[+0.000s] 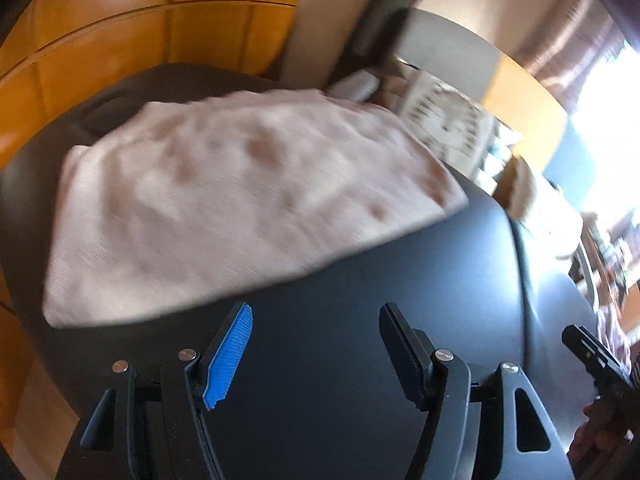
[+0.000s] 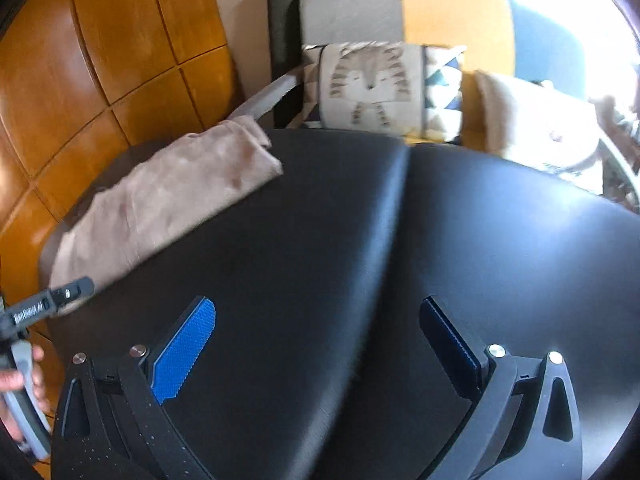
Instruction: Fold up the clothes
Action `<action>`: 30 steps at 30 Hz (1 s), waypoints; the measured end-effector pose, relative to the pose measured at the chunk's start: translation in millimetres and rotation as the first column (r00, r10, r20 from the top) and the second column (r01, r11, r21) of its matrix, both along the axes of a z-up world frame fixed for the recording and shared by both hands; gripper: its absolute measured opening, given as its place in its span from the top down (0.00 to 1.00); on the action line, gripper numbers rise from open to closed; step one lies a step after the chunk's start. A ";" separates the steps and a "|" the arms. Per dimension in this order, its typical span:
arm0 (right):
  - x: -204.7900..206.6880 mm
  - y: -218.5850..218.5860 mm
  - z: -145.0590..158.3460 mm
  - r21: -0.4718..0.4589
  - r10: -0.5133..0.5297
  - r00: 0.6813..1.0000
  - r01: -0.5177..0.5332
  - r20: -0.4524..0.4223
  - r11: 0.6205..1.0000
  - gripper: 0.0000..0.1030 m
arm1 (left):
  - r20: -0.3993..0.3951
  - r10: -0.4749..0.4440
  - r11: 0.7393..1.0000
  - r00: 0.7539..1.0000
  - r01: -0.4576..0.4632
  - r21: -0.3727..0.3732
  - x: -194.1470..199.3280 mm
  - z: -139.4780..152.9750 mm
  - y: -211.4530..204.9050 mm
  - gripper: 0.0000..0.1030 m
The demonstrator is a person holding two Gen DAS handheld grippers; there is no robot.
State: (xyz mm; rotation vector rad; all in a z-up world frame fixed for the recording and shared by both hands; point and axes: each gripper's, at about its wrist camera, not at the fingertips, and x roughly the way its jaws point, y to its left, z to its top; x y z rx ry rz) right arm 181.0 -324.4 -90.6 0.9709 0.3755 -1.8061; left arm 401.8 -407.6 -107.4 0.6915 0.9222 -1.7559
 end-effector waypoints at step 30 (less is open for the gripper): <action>50.4 -223.7 -65.1 0.239 0.406 0.904 -0.369 -0.129 0.898 0.00 | 0.096 0.122 0.993 0.988 -0.121 -0.011 79.6 -39.1 -85.1 0.35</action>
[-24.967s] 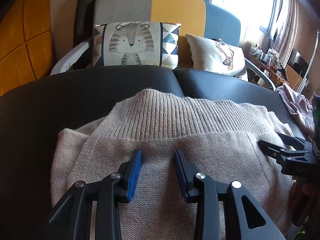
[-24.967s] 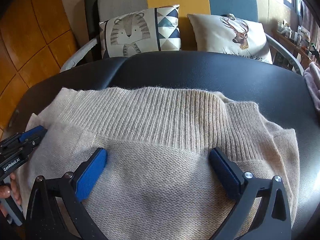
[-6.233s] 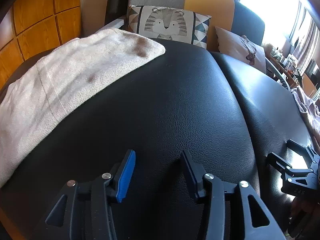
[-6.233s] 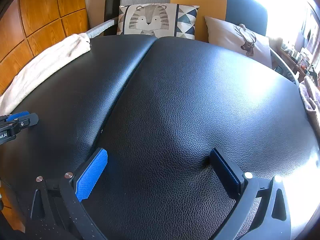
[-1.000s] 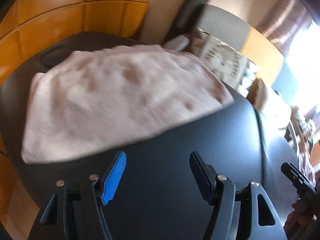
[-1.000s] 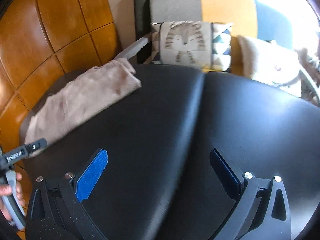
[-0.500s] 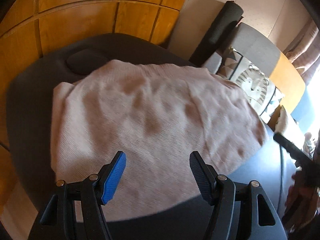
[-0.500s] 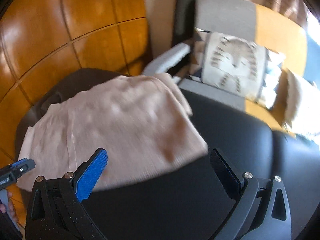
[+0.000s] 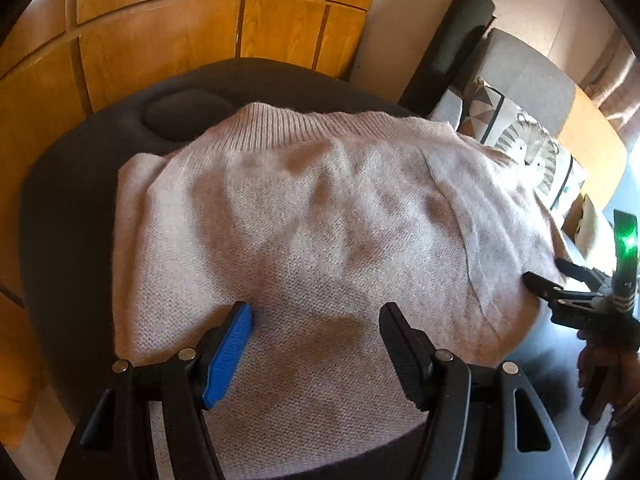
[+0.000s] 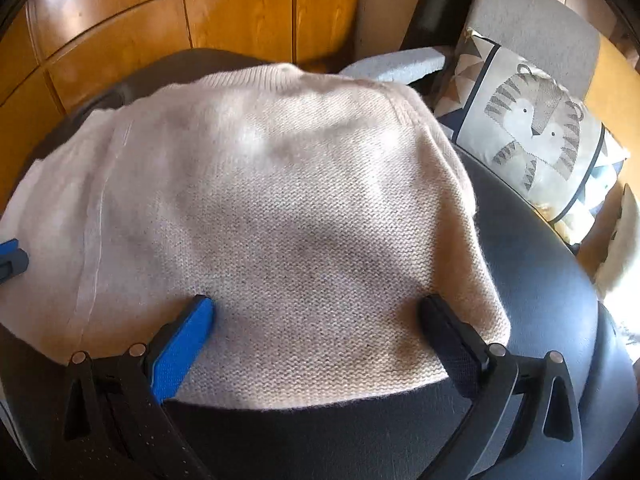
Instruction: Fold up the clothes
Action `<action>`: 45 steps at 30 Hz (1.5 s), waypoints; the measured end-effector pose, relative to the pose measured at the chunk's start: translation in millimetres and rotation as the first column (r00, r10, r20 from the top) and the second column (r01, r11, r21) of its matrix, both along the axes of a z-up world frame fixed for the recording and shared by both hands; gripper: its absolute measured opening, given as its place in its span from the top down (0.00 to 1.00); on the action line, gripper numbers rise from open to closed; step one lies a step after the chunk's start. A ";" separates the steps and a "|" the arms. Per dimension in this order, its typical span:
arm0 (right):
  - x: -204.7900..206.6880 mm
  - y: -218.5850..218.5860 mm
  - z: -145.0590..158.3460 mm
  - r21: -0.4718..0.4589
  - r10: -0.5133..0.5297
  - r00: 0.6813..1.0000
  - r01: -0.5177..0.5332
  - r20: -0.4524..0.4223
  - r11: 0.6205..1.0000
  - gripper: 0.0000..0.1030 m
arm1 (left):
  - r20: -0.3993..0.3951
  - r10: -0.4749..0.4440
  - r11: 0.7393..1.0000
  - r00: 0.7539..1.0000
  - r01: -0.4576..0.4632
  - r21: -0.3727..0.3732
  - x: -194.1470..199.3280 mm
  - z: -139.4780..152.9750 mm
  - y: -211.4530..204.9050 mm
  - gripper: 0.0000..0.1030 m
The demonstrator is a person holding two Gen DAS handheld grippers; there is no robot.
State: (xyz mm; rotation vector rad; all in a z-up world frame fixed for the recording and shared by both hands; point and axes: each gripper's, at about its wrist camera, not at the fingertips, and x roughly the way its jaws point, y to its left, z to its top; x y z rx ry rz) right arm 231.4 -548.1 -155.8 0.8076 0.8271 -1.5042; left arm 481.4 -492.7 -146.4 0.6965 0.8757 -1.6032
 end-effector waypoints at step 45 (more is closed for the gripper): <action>-25.0 -13.5 16.3 -0.096 -0.089 0.994 0.095 0.067 0.991 0.00 | 0.022 0.023 0.999 0.999 -0.022 -0.049 22.0 8.5 -48.7 0.34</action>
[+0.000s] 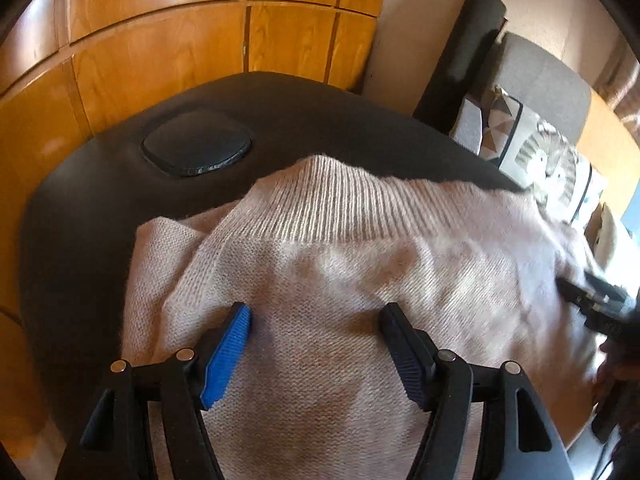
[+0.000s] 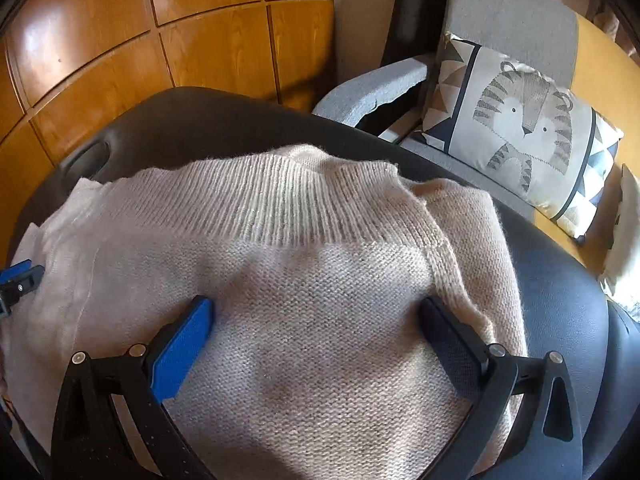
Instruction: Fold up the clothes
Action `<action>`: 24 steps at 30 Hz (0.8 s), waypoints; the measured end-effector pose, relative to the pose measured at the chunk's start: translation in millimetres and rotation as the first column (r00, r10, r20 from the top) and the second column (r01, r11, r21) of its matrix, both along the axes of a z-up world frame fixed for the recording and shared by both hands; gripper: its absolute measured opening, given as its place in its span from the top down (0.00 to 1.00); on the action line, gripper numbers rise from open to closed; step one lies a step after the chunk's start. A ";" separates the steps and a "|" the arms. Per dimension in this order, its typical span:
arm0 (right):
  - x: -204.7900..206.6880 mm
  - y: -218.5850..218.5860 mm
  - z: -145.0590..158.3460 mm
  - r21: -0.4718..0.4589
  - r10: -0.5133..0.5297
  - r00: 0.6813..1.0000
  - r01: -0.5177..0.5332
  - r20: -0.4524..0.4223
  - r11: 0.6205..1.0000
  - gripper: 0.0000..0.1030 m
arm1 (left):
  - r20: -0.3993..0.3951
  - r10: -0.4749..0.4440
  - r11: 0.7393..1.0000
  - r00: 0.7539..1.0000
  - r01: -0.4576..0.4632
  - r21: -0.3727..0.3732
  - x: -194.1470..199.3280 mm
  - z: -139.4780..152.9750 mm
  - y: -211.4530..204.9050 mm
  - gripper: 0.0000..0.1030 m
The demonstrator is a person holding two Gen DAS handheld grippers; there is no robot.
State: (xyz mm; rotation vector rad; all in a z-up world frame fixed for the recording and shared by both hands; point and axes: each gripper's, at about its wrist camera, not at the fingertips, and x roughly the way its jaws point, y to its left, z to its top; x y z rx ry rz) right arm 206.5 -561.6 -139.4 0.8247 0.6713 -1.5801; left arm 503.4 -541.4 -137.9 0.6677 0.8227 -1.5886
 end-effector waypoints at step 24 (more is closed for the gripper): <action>13.9 -32.1 -12.7 -0.043 0.057 0.998 -0.057 0.001 0.997 0.00 | 0.011 0.002 0.999 1.000 -0.002 -0.039 -10.7 -12.2 -44.4 0.29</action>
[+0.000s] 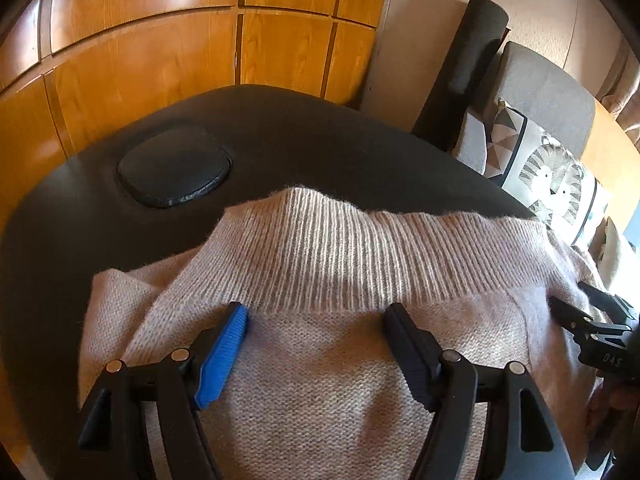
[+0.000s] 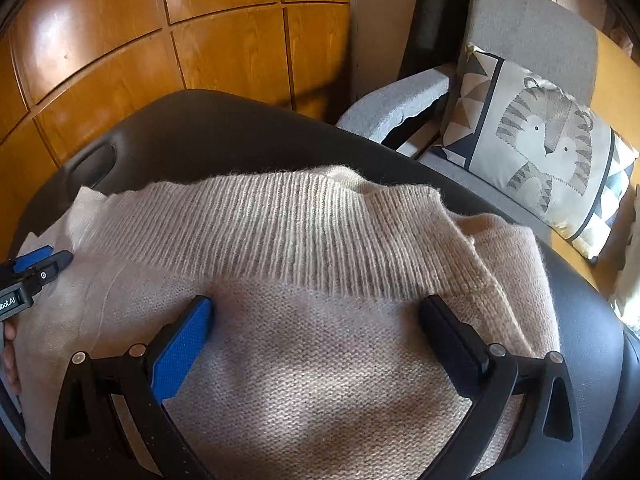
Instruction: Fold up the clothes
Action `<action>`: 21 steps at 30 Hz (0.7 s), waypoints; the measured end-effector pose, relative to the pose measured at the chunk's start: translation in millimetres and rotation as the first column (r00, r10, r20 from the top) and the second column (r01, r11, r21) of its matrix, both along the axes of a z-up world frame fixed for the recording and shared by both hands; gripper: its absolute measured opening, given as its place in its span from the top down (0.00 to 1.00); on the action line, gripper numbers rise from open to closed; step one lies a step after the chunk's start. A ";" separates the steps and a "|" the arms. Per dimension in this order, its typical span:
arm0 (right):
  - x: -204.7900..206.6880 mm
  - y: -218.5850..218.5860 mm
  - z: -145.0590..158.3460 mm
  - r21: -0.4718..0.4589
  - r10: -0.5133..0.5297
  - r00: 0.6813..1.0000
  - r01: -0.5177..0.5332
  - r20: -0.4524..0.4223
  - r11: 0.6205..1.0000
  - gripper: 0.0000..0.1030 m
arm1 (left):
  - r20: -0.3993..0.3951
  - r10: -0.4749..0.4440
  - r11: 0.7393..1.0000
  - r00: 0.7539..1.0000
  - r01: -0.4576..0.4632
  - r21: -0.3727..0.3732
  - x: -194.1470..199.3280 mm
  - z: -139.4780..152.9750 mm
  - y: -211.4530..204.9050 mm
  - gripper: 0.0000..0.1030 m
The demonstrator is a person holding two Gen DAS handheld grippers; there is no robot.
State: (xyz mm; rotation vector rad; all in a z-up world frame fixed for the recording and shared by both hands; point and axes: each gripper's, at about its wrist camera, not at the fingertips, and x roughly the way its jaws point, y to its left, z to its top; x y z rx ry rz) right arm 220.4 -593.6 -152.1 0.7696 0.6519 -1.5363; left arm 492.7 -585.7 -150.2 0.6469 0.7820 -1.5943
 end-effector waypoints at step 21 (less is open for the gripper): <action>2.2 24.8 -2.1 -0.007 0.020 1.000 -0.020 -0.018 1.000 0.00 | 0.022 -0.007 1.000 1.000 0.008 -0.007 -2.1 -2.6 -8.0 0.28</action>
